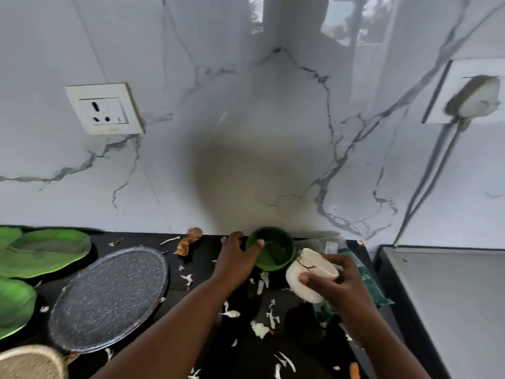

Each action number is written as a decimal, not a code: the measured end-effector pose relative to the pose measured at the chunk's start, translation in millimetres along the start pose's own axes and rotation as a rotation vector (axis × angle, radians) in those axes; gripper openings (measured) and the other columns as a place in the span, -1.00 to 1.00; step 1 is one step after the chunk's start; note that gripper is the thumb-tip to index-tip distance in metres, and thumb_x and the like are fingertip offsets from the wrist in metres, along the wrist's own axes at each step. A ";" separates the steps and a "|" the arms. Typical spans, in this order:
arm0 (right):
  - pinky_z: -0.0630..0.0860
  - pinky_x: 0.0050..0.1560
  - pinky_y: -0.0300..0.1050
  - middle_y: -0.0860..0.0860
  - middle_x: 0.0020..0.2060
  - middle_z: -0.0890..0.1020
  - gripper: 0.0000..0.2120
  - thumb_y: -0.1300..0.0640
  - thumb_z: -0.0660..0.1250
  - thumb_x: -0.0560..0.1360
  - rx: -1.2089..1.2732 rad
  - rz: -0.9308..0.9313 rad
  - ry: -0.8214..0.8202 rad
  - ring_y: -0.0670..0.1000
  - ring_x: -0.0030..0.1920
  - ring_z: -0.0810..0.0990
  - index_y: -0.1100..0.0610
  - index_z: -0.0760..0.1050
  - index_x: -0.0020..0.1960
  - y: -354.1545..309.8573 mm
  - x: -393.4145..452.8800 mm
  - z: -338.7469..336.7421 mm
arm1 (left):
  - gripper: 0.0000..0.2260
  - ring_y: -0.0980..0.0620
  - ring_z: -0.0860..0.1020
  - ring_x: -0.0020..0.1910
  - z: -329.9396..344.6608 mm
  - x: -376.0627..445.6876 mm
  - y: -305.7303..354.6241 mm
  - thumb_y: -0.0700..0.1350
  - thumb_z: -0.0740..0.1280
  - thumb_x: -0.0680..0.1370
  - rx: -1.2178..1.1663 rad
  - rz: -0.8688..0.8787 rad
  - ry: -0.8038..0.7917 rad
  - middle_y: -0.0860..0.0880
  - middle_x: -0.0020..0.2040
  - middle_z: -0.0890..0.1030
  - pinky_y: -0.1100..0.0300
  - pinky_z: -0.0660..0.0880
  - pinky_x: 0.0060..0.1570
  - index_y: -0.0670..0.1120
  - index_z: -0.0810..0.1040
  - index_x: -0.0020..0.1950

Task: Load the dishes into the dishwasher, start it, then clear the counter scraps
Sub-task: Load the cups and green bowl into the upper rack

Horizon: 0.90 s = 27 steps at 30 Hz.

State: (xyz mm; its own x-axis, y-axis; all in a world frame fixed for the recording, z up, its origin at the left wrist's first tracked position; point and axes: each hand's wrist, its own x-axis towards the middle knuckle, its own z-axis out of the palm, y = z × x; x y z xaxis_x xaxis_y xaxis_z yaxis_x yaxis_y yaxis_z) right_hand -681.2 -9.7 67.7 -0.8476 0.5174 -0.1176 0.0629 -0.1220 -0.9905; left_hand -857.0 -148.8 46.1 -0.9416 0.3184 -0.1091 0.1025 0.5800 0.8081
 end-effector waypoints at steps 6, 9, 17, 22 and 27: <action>0.60 -0.28 -0.01 0.17 -0.02 0.68 -0.04 -0.01 0.73 -0.24 0.385 0.077 0.029 0.15 -0.09 0.69 0.12 0.49 0.12 5.1 -40.4 -34.7 | -0.79 -0.13 0.61 -0.17 20.3 4.9 4.4 -0.15 0.34 0.46 0.040 -0.219 0.027 -0.19 -0.13 0.63 0.16 0.57 -0.20 -0.22 0.57 0.04; 0.61 -0.24 0.01 0.21 0.09 0.64 -0.06 0.04 0.73 -0.12 0.559 0.111 0.022 0.16 -0.05 0.67 0.13 0.51 0.22 4.3 -73.3 -43.6 | -0.89 -0.07 0.57 -0.36 15.9 -14.6 14.5 -0.31 0.32 0.46 -0.155 -0.208 0.042 -0.23 -0.24 0.61 0.27 0.47 -0.49 -0.28 0.61 -0.06; 0.63 -0.19 0.09 0.21 -0.09 0.67 -0.67 -0.01 0.66 0.09 0.862 0.001 0.191 0.29 -0.15 0.63 0.06 0.68 -0.21 -23.2 -206.9 -53.5 | -0.96 0.06 0.50 -0.54 -8.8 -129.2 34.9 -0.25 0.27 0.51 -0.888 -0.394 -0.343 -0.09 -0.47 0.53 0.34 0.44 -0.58 -0.19 0.50 -0.11; 0.65 -0.26 0.05 0.12 0.00 0.64 -0.22 -0.05 0.72 -0.14 1.112 -0.068 0.510 0.18 0.03 0.58 0.04 0.57 0.03 -6.9 -287.1 -54.0 | -0.80 -0.19 0.55 -0.15 -27.6 -229.0 40.8 -0.19 0.16 0.51 -1.150 -0.439 -0.804 -0.25 -0.10 0.58 -0.01 0.62 -0.29 -0.21 0.48 0.06; 0.62 -0.35 -0.05 0.13 -0.10 0.62 -0.07 0.02 0.70 -0.28 1.193 -0.084 0.651 0.14 -0.12 0.58 0.09 0.53 0.08 21.3 -363.1 -62.9 | -0.65 -0.33 0.54 0.14 -21.2 -299.6 40.8 -0.09 0.22 0.47 -1.145 -0.498 -1.022 -0.30 0.08 0.62 -0.21 0.59 -0.14 -0.21 0.51 0.19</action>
State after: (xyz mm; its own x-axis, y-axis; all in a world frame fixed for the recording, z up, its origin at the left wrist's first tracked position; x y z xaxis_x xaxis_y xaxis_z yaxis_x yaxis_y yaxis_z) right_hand -338.9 -146.9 84.9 -0.4054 0.8213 -0.4014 -0.7471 -0.5507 -0.3723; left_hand -577.5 -236.5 124.1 -0.1614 0.8924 -0.4214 -0.8554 0.0864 0.5107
